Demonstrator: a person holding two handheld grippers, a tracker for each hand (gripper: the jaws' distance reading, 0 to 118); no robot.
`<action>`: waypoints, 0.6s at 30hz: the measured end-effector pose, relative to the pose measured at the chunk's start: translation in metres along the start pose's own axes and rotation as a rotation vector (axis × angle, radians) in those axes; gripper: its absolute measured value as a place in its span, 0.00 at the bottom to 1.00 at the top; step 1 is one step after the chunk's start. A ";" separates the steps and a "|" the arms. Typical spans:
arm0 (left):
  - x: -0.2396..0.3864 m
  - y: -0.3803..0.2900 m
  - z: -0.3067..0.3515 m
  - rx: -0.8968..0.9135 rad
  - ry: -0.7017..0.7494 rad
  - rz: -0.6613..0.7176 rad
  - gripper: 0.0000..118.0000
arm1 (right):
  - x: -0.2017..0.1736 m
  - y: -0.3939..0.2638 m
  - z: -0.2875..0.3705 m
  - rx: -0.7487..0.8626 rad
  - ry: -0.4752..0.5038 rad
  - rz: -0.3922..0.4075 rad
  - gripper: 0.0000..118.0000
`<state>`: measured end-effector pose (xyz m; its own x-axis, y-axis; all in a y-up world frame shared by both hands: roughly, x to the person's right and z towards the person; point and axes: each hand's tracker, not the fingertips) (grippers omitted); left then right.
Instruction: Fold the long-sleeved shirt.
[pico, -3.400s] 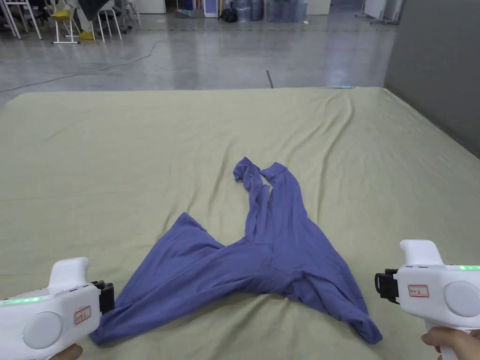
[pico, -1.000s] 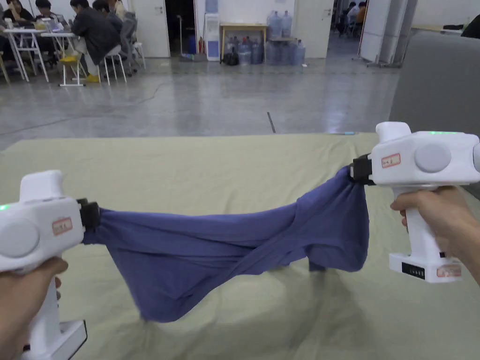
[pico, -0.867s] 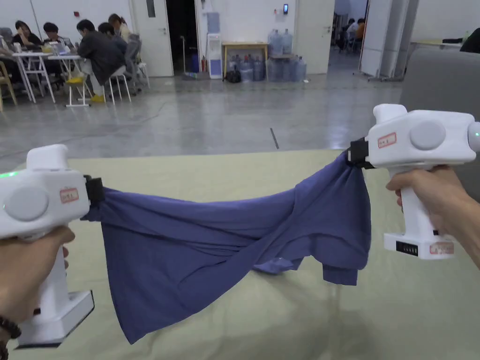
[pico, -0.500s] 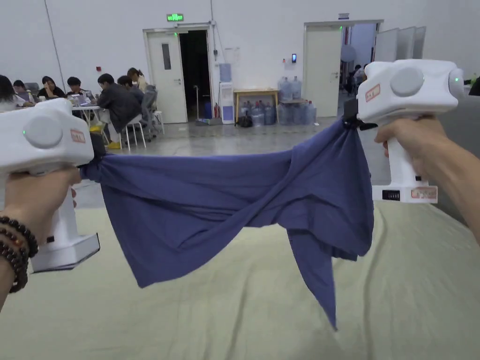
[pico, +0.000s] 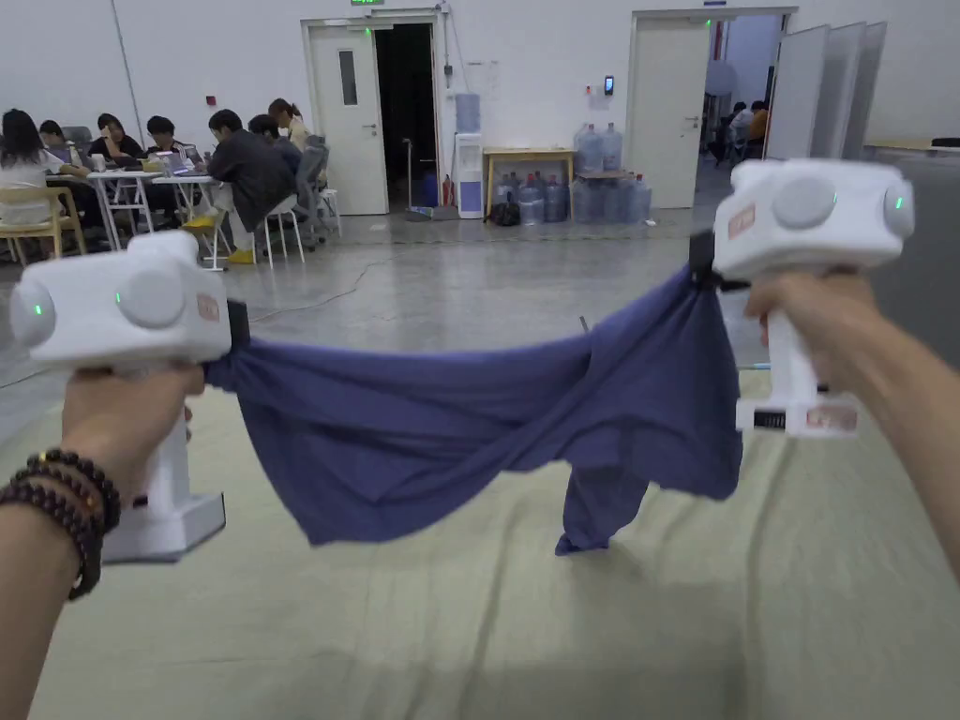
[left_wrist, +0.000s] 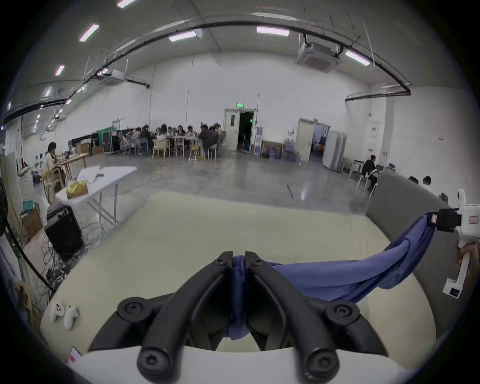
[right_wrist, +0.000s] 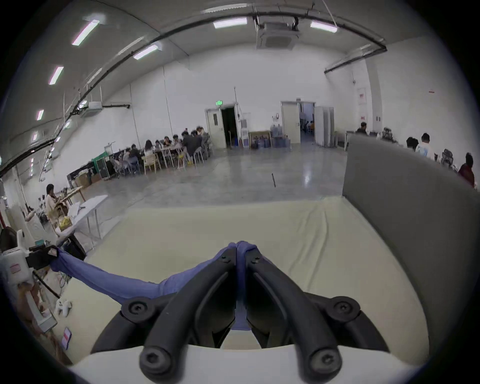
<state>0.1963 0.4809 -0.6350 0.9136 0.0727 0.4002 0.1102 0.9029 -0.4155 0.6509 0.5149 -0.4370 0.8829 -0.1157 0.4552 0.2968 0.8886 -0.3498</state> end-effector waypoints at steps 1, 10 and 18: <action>-0.001 -0.018 -0.008 -0.033 0.003 0.000 0.05 | 0.004 -0.022 -0.013 -0.036 -0.006 -0.010 0.06; -0.015 -0.131 0.013 -0.113 -0.065 0.028 0.05 | 0.031 -0.163 0.011 -0.174 0.025 -0.097 0.06; -0.039 -0.270 0.142 -0.164 -0.100 0.039 0.05 | 0.042 -0.303 0.131 -0.263 0.060 0.026 0.06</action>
<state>0.0758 0.2950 -0.4224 0.8761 0.1551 0.4566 0.1454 0.8177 -0.5569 0.5502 0.2992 -0.2045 0.9093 -0.1275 0.3962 0.3510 0.7464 -0.5654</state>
